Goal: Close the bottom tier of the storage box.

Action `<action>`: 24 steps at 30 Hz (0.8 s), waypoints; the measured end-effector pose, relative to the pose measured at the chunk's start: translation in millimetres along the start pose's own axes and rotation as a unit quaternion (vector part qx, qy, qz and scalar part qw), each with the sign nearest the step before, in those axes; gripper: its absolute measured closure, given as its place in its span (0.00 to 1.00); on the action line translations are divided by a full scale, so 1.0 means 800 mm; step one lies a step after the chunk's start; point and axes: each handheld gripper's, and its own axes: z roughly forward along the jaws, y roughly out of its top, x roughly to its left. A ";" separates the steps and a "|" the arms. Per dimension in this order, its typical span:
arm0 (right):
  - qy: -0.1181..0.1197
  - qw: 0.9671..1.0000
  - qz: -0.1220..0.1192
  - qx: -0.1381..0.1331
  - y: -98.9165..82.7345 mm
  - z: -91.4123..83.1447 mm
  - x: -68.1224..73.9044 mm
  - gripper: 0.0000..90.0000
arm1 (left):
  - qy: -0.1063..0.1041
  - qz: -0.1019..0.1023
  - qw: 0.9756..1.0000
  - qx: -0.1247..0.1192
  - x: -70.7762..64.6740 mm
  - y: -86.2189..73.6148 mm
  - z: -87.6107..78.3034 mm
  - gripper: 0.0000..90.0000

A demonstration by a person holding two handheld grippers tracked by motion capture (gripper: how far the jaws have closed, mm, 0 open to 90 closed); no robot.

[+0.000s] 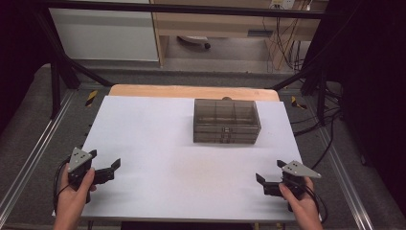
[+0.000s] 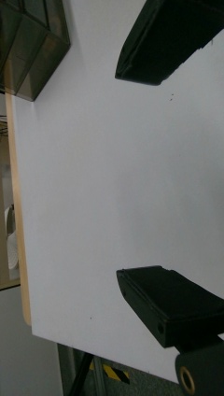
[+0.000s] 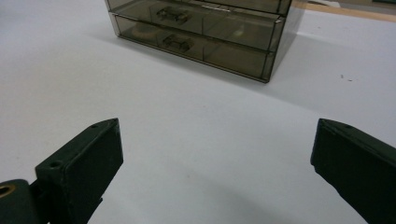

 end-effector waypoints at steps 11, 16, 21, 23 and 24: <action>0.019 1.000 -0.014 0.005 -0.001 0.019 0.014 0.03 | -0.010 0.012 1.000 0.018 -0.010 -0.002 0.007 0.04; 0.017 1.000 -0.010 0.001 0.000 0.028 0.013 0.03 | -0.010 0.008 1.000 0.025 -0.010 -0.004 0.008 0.04; 0.012 1.000 -0.011 0.001 0.000 0.036 0.011 0.03 | -0.013 0.009 1.000 0.026 -0.012 -0.004 0.010 0.04; 0.011 1.000 -0.013 -0.001 0.001 0.040 0.009 0.03 | -0.015 0.010 0.999 0.028 -0.012 -0.004 0.010 0.04; 0.011 1.000 -0.013 -0.002 0.001 0.041 0.009 0.03 | -0.016 0.010 0.999 0.027 -0.013 -0.004 0.011 0.04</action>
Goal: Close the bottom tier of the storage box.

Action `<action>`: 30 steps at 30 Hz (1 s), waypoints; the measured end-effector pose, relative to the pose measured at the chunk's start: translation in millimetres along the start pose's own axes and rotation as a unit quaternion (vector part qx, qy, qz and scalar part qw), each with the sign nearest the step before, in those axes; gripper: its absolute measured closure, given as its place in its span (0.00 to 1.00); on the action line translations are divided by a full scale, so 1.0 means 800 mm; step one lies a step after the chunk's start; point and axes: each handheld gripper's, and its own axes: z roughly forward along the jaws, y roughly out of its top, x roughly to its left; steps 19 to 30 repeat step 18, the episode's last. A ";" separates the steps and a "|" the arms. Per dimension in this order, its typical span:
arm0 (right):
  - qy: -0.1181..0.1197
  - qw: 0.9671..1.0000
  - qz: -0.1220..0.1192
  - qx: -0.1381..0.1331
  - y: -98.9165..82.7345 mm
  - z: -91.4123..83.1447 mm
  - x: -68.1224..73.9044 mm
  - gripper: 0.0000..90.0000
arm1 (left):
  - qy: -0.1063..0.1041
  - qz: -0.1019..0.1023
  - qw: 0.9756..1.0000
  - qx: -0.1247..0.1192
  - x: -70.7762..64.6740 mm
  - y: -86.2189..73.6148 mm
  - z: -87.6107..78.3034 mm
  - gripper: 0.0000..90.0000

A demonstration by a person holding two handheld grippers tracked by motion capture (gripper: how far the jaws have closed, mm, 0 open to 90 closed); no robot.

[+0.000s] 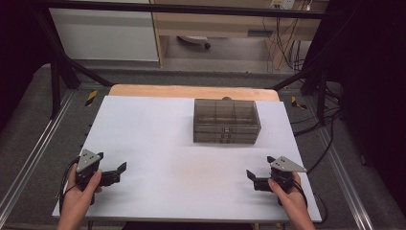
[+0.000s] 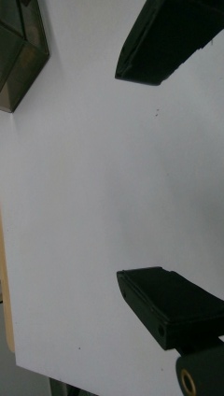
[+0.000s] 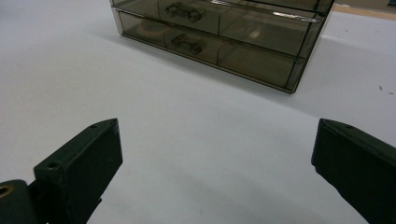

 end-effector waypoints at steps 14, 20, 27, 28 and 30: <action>0.002 1.000 -0.019 -0.004 0.013 0.037 0.000 0.03 | -0.008 0.004 0.999 0.031 -0.007 -0.004 0.011 0.05; 0.002 1.000 -0.023 -0.001 0.015 0.042 0.003 0.03 | -0.012 0.007 0.999 0.047 -0.011 -0.005 0.017 0.05; 0.002 1.000 -0.023 -0.001 0.015 0.042 0.003 0.03 | -0.012 0.007 0.999 0.047 -0.011 -0.005 0.017 0.05; 0.002 1.000 -0.023 -0.001 0.015 0.042 0.003 0.03 | -0.012 0.007 0.999 0.047 -0.011 -0.005 0.017 0.05; 0.002 1.000 -0.023 -0.001 0.015 0.042 0.003 0.03 | -0.012 0.007 0.999 0.047 -0.011 -0.005 0.017 0.05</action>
